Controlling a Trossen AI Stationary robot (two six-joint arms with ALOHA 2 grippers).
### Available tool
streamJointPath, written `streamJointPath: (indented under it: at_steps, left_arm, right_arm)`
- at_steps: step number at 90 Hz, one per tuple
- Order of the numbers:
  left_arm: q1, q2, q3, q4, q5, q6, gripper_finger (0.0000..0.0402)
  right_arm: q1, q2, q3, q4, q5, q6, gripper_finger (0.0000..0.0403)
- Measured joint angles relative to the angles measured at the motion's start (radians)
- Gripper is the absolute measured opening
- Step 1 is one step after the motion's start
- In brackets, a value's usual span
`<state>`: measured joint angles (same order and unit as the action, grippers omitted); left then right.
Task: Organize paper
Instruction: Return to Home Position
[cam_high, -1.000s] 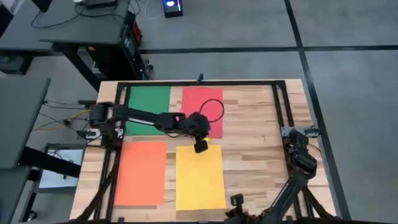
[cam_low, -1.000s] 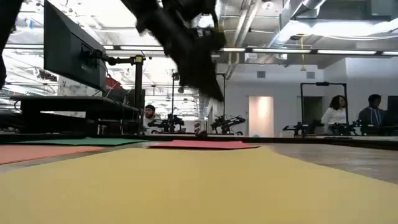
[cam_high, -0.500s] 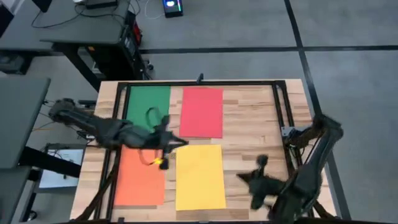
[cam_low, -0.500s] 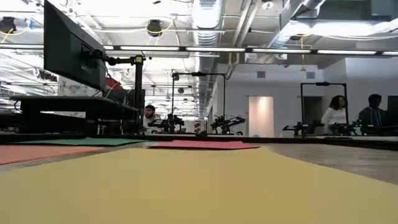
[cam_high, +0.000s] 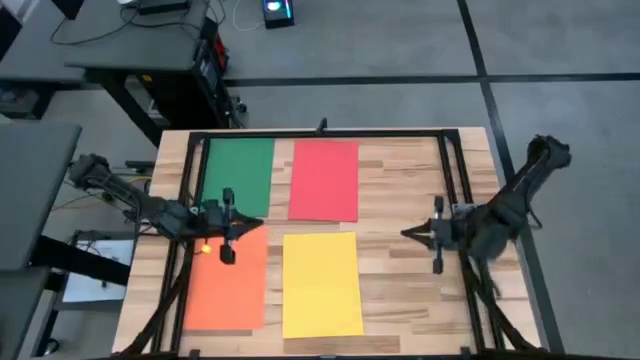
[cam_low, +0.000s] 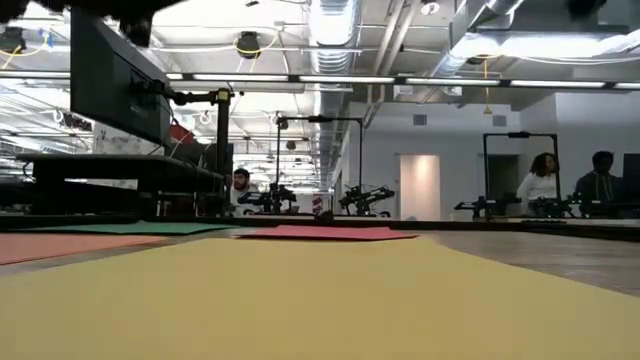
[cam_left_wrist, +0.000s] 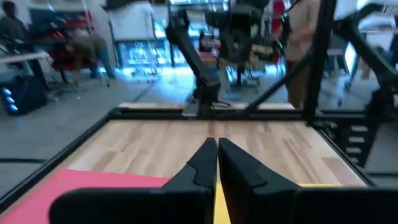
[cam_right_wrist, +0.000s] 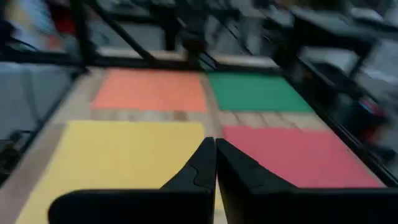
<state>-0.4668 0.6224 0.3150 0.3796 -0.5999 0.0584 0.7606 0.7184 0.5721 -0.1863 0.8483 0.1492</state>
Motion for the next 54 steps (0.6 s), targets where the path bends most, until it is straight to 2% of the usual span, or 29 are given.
streamJointPath:
  at_steps: [10,17,28,37,47,54]
  left_arm:
    - [0.068,-0.075,-0.099,0.083,0.044,0.051,0.0000]
    - [0.142,-0.115,-0.141,0.099,0.118,0.064,0.0000]
    - [0.294,-0.138,-0.176,0.097,0.218,0.076,0.0000]
    - [0.452,-0.139,-0.177,0.081,0.354,0.084,0.0000]
    - [0.617,-0.139,-0.177,0.073,0.524,0.064,0.0000]
    - [0.696,-0.139,-0.177,0.052,0.610,0.055,0.0000]
  right_arm:
    - [-0.117,-0.171,-0.166,0.268,-0.186,-0.269,0.0000]
    - [-0.213,-0.281,-0.238,0.329,-0.259,-0.370,0.0000]
    - [-0.379,-0.454,-0.301,0.273,-0.363,-0.409,0.0000]
    - [-0.519,-0.569,-0.332,0.198,-0.462,-0.399,0.0000]
    - [-0.660,-0.664,-0.337,0.062,-0.552,-0.340,0.0000]
    - [-0.729,-0.706,-0.340,0.016,-0.567,-0.299,0.0000]
